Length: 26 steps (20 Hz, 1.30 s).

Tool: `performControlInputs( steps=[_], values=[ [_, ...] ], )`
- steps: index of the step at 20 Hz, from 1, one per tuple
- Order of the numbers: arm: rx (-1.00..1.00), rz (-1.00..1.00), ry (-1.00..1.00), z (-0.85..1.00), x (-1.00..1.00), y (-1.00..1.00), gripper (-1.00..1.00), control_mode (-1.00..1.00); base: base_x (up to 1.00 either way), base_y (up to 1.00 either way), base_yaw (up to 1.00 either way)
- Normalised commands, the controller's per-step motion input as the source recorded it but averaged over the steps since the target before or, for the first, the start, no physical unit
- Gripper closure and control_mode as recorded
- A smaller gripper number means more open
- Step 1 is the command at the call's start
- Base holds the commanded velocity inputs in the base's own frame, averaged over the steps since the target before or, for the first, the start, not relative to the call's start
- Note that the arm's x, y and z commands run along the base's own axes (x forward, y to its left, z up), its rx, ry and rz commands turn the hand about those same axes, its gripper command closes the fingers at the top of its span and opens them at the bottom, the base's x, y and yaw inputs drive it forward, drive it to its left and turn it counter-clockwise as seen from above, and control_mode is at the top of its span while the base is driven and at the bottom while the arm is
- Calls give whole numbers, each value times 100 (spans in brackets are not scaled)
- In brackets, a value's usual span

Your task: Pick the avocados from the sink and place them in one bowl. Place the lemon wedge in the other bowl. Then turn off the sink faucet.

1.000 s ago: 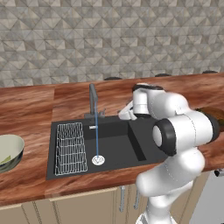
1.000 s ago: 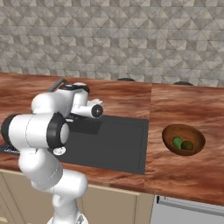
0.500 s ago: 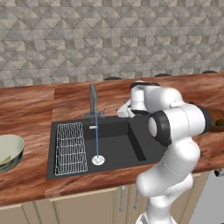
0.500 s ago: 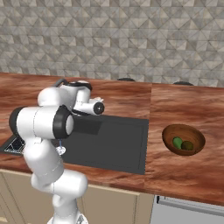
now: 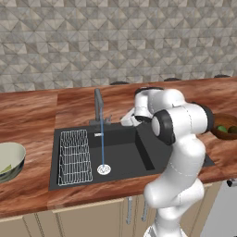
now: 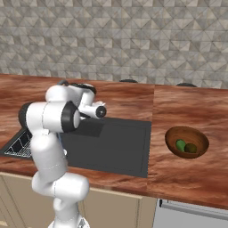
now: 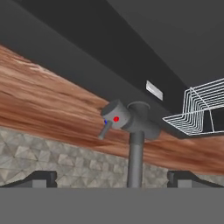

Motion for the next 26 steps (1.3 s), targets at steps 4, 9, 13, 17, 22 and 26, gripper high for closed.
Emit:
performControlInputs(
  steps=[4,9,13,17,22,26],
  values=[
    [0,0,0,-13,25,11,-100,-100,0,0,0],
    [0,0,0,-9,32,0,-100,-100,0,0,0],
    [0,0,0,-11,37,0,-100,-100,0,0,0],
    [0,0,0,-18,40,0,-100,-100,0,0,0],
    [0,1,0,-22,39,4,-100,-100,0,0,0],
    [0,0,0,-17,30,14,-100,-100,0,0,0]
  ],
)
